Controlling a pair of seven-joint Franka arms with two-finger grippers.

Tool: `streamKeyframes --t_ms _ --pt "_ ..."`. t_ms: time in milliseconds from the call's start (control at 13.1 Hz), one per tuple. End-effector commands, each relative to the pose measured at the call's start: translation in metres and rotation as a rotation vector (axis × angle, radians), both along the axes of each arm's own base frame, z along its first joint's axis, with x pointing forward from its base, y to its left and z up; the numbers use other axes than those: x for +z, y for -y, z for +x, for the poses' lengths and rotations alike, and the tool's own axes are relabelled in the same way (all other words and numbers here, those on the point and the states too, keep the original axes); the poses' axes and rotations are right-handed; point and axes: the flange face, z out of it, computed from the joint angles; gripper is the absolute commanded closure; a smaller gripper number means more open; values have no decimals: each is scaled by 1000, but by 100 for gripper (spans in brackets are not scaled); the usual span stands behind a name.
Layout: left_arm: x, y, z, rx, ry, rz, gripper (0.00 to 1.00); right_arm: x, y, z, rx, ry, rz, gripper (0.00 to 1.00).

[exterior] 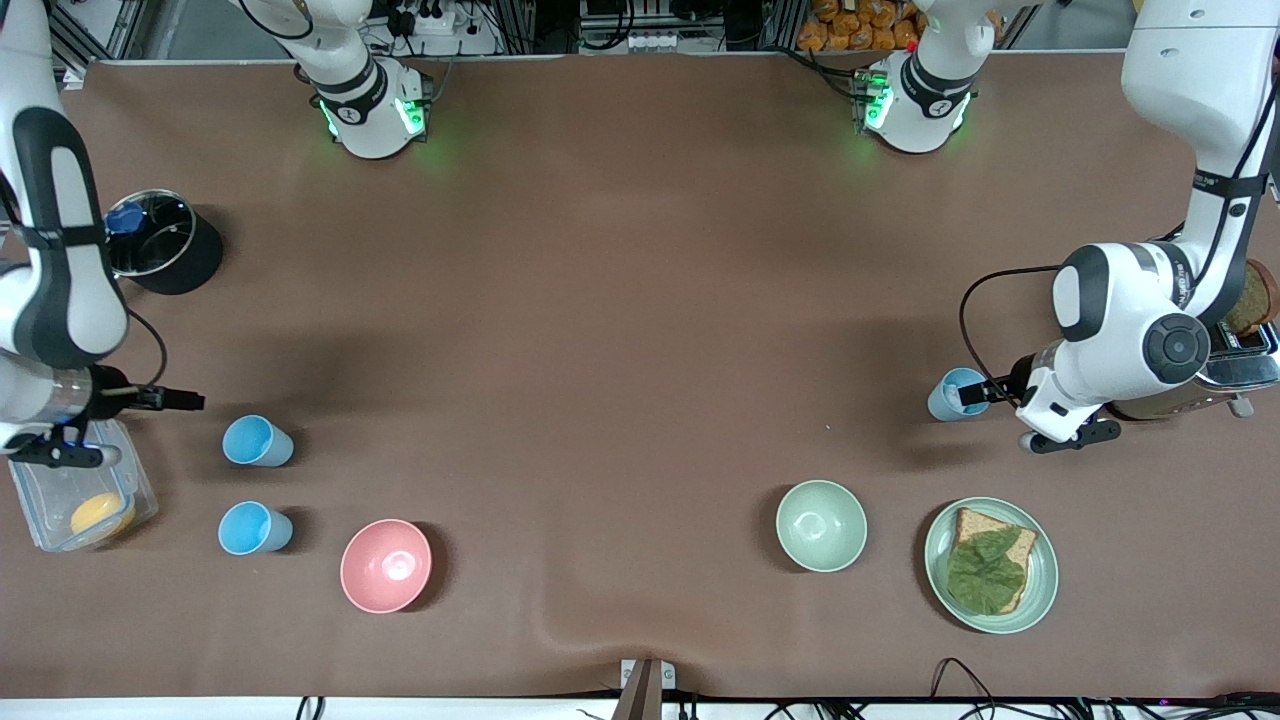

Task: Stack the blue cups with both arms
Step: 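Close the left gripper on its blue cup while the right gripper grasps another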

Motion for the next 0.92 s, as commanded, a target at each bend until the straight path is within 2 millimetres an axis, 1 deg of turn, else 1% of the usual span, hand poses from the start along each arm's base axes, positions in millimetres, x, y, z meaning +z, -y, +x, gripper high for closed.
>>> streamKeyframes --t_ms 0,76,153,229,381,458,610,686,763,839 --pt "-3 0 -1 -30 10 10 76 -10 -32 18 3 11 0 0" --pt "-9 4 -1 -33 3 8 97 -17 -40 21 14 15 -3 0" --pt "-15 4 0 -34 7 6 100 -24 -42 24 19 30 -5 0" --pt "-17 6 1 -37 12 4 100 -34 -41 25 18 33 -5 0" --pt "-5 16 4 -52 31 1 100 -43 -34 25 10 42 -8 0" --pt "2 36 3 -66 37 -10 100 -45 -37 25 16 39 -9 0" --pt "34 77 3 -88 71 -29 100 -57 -37 24 14 30 -5 0" --pt "49 108 -3 -102 68 -51 100 -63 -35 24 9 38 -5 0" --pt "64 141 -5 -81 66 -64 100 -68 -32 23 4 37 -3 0" --pt "74 176 -8 -27 50 -70 100 -71 -32 23 1 33 -1 40"
